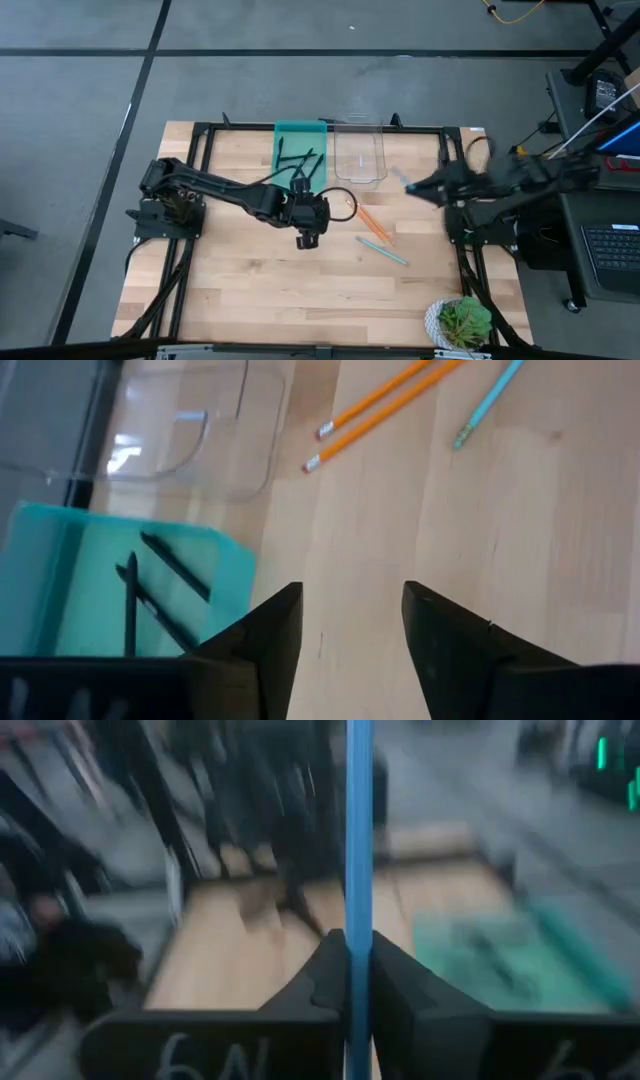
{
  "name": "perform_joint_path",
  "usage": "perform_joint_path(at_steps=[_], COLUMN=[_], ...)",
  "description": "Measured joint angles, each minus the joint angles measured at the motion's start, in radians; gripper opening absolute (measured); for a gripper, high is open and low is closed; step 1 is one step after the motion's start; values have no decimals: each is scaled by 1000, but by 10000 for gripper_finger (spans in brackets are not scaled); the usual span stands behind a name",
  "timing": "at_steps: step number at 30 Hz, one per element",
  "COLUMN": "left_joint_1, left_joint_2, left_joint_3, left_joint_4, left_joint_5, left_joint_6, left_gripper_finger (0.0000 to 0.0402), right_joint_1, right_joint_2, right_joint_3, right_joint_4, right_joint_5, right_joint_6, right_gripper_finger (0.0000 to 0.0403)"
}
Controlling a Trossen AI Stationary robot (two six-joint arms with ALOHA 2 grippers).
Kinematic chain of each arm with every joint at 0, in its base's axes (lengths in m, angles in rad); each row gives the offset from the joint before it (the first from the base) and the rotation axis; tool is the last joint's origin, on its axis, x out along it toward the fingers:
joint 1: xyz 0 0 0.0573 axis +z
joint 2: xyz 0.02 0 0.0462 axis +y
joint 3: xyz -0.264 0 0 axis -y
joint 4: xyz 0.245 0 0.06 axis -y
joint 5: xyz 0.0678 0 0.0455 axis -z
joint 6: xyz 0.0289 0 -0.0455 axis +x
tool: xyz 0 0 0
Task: Sort pens & pencils
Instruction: Put the blue pencil into the transparent bin
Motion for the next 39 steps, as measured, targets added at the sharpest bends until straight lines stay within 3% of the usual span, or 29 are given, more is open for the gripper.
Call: perform_joint_path(at_steps=[7, 11, 16, 25, 30, 36, 39], left_joint_1=[0, 0, -18, -76, -99, -128, -146], left_joint_2=[1, 1, 1, 5, 11, 27, 51], left_joint_3=[-128, -221, -320, -371, -372, -372, -372], left_joint_4=[196, 397, 593, 733, 745, 756, 740], left_joint_5=[45, 98, 106, 87, 62, 58, 64], left_joint_6=[-19, -19, -14, -12, -16, 3, 39], left_gripper_finger=[165, 165, 165, 165, 165, 165, 165], right_joint_1=[0, -28, -116, -390, -565, -774, -834], right_joint_2=[-74, -52, -8, 163, 336, 547, 644], right_joint_3=[2, 1, 1, 82, 179, 305, 310], right_joint_4=[260, 316, 451, 362, 293, 172, 110], right_joint_5=[39, 135, 139, 127, -25, -333, -350], right_joint_6=[-159, -208, -247, -21, 81, 221, 263], right_gripper_finger=[23, 23, 23, 23, 23, 23, 23])
